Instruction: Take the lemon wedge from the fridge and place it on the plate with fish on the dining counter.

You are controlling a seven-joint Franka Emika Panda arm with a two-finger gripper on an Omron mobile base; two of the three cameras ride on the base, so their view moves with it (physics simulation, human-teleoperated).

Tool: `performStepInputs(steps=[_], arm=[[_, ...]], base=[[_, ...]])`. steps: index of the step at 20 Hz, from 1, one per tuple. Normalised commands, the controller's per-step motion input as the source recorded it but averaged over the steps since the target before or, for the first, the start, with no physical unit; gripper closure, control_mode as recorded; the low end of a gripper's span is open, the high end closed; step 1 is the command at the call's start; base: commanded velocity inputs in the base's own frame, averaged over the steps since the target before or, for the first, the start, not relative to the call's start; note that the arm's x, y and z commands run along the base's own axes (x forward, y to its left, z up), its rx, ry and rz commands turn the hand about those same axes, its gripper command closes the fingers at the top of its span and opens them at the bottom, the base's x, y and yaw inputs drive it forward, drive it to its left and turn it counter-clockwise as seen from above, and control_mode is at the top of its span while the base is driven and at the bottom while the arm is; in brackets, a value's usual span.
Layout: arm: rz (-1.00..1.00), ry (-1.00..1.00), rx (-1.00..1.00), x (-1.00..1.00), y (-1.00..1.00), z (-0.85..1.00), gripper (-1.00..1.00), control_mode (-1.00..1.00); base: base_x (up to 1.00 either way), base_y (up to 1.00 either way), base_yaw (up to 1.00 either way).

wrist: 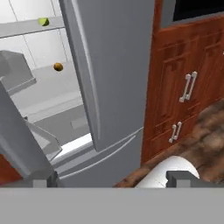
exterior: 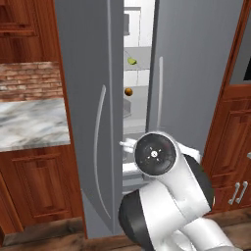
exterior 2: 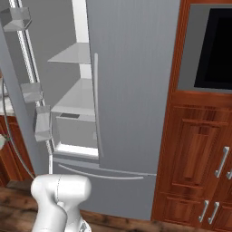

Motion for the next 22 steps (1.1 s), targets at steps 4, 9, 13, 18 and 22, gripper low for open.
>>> performStepInputs(steps=[4, 9, 13, 18, 22], arm=[[0.13, 0.18, 0.48, 0.36, -0.99, 0.15, -1.0, -1.0], [0.23, 0.17, 0.41, 0.52, -0.83, 0.17, -1.0, -1.0], [0.27, 0.12, 0.32, 1.0, -0.28, 0.0, -1.0, -1.0], [0.27, 0.06, 0.23, 1.0, 0.0, -0.15, -1.0, -1.0], [0.2, 0.1, 0.12, 1.0, 0.14, -0.3, -1.0, -1.0]], base=[[0.0, 0.0, 0.0], [0.0, 0.0, 0.0], [0.0, 0.0, 0.0], [0.0, 0.0, 0.0], [0.0, 0.0, 0.0]])
